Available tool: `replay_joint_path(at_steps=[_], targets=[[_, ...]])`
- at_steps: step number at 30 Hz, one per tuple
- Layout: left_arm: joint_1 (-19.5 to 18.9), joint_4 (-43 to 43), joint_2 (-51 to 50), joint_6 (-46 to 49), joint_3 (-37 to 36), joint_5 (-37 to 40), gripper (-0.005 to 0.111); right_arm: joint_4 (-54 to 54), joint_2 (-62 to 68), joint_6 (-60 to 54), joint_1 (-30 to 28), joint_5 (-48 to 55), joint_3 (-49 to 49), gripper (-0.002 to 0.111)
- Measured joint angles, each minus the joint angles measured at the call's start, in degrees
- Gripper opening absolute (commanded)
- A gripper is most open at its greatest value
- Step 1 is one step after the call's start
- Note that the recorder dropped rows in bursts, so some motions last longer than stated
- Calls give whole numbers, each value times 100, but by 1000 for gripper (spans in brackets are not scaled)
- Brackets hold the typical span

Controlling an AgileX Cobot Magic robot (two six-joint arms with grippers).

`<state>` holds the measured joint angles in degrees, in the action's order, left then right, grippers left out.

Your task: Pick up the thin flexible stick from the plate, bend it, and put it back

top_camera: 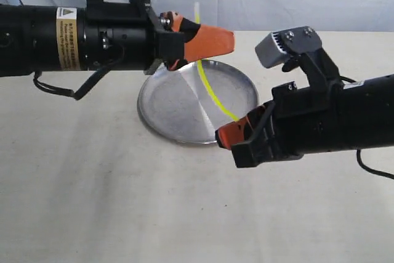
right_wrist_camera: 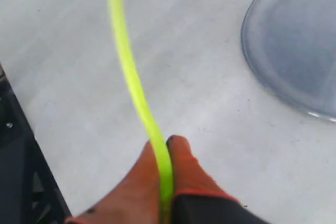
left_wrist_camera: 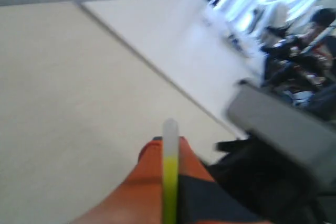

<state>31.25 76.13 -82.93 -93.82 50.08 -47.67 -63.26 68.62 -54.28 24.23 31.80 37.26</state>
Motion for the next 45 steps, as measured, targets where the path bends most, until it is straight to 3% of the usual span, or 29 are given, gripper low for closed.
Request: replay_joint_path(at_steps=[2,6,10,15,18,23,26,31,34,39,41,45], targets=[[37,-222,0,465,92,-437,0,-463,269,-130,0,87,23,-1],[37,265,0,751,150,385,0,-1757,548,-1538,0,1116,15,-1],[37,1408,-28,-32,150,1245,0,-2532,455,-2161,0,1465,5,-1],[37,2058,-79,-978,139,1213,0,-2262,32,-1937,0,709,5,-1],[26,1896,-79,-1069,128,995,0,-1575,-217,-1416,0,256,5,-1],[-5,825,15,-705,116,657,0,-478,-151,-500,0,54,-7,-1],[6,345,66,-403,116,240,0,-498,124,-383,0,149,-7,-1],[21,338,64,-18,82,194,0,-941,465,-580,0,416,-7,-1],[21,380,64,48,82,441,10,-1143,519,-803,0,416,-7,-1],[21,544,64,71,82,734,51,-1170,542,-890,0,-108,-7,-1],[21,544,64,71,82,793,61,-1154,569,-890,0,-416,-7,-1],[21,544,64,71,82,820,57,-1073,803,-890,0,-1013,-7,-1]])
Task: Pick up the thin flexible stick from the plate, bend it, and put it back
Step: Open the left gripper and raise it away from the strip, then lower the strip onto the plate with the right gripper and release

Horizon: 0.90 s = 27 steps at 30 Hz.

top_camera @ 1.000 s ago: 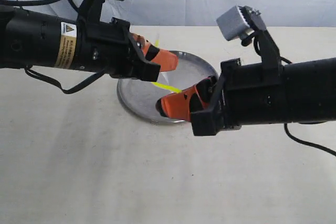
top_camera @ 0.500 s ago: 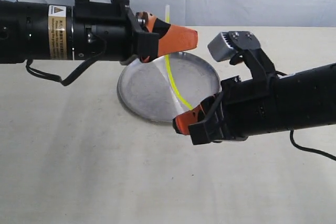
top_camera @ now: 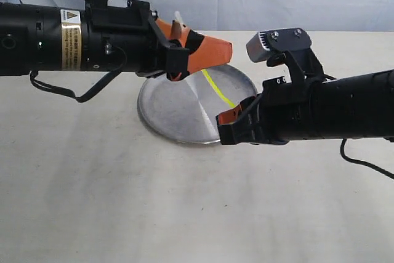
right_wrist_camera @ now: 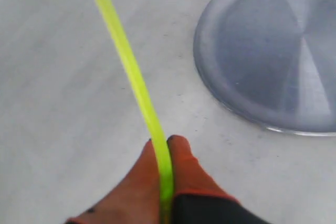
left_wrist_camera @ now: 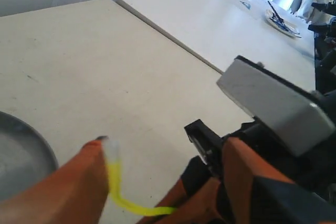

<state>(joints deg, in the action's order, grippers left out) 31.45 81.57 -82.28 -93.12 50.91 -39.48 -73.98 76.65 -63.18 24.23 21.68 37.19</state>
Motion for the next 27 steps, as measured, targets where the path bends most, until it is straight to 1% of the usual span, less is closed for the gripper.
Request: replay_joint_path(at_steps=[2,6,10,12,16,18,20,21,24,26,27], targets=[[0,0,43,-57,0,26,49,34,204,0,0,-268,22,-1],[0,58,372,-97,43,24,30,302,904,0,0,-663,262,-1],[9,319,895,-135,191,14,7,371,1631,11,0,-815,810,-1],[9,468,1221,-271,204,14,0,394,1946,11,0,-827,1118,-1],[9,1044,1881,-752,214,72,0,480,2554,22,0,-829,1698,-1],[9,1427,2211,-1000,214,229,0,558,2780,60,0,-829,1916,-1],[9,1694,2583,-1213,214,586,0,628,3003,84,0,-829,2087,-1],[9,1740,2728,-1250,214,780,0,675,3085,97,0,-829,2144,-1],[9,1834,3232,-1264,151,1710,0,853,3338,107,0,-854,2304,0],[9,1845,3428,-1159,76,2416,0,910,3450,119,0,-995,2360,7],[9,1865,3504,-1090,42,2786,0,925,3474,119,0,-1078,2364,14]])
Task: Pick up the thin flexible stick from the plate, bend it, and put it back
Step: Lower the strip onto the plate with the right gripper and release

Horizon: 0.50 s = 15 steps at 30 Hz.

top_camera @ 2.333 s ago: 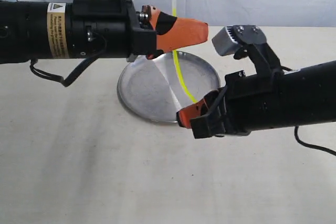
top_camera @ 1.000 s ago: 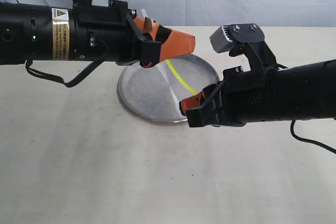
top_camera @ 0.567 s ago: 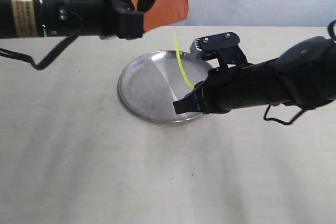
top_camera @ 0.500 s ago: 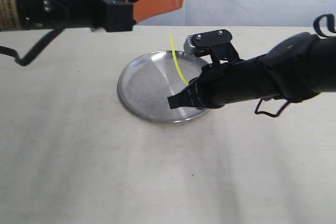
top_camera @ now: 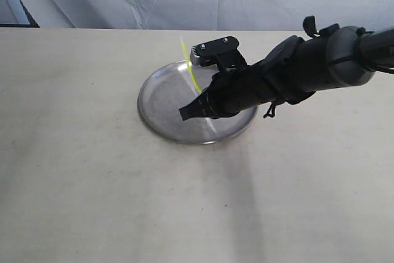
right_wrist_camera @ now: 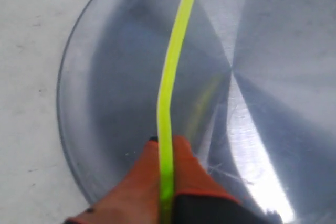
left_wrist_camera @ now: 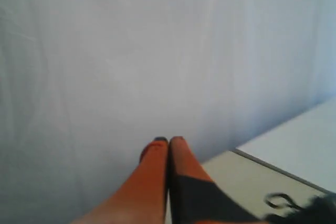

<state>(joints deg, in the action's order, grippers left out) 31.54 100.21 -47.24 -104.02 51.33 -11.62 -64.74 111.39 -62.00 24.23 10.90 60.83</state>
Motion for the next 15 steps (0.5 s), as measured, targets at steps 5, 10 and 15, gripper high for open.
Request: replay_joint_path(at_steps=[5,10,15], targets=[[0,10,80,230,-250,1535,0,29,25,0,0,-508,32,54],[0,-1,80,275,-489,2734,0,-4,25,19,0,-600,37,57],[0,-1,80,287,-535,3440,0,-16,-101,230,0,-325,37,20]])
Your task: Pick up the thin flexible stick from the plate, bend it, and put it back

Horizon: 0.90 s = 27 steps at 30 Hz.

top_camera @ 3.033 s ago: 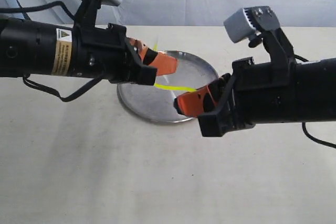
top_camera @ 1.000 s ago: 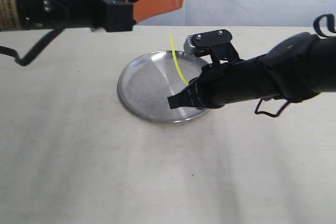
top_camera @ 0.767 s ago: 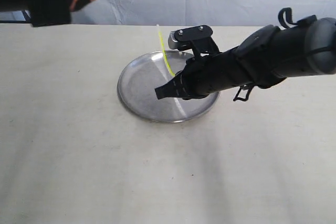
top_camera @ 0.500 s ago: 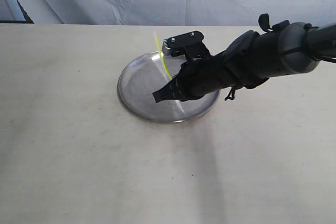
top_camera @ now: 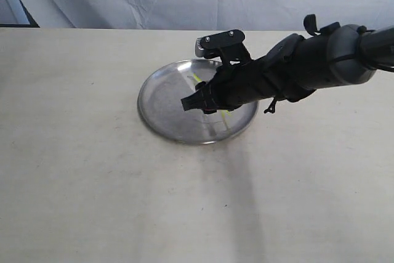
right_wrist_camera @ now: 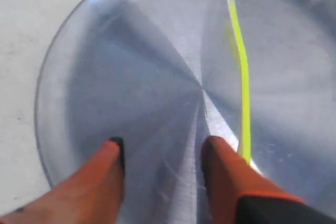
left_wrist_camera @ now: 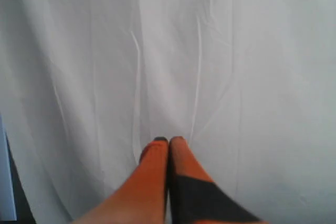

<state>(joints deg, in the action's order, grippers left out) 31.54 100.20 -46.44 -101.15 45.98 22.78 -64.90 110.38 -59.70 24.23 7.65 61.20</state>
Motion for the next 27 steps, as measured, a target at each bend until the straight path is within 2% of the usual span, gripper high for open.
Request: replay_joint_path(at_steps=[2,8,16,20,27], targets=[[0,-11,0,10,0,200,0,0,-196,39,0,149,0,-1],[0,-11,0,10,0,493,0,12,-1127,77,0,285,0,0],[0,-11,0,10,0,509,0,378,-2141,100,0,126,-71,0],[0,-11,0,10,-10,509,0,431,-2771,136,0,114,-525,0],[0,-11,0,10,-10,509,0,440,-4641,161,0,298,-1669,0]])
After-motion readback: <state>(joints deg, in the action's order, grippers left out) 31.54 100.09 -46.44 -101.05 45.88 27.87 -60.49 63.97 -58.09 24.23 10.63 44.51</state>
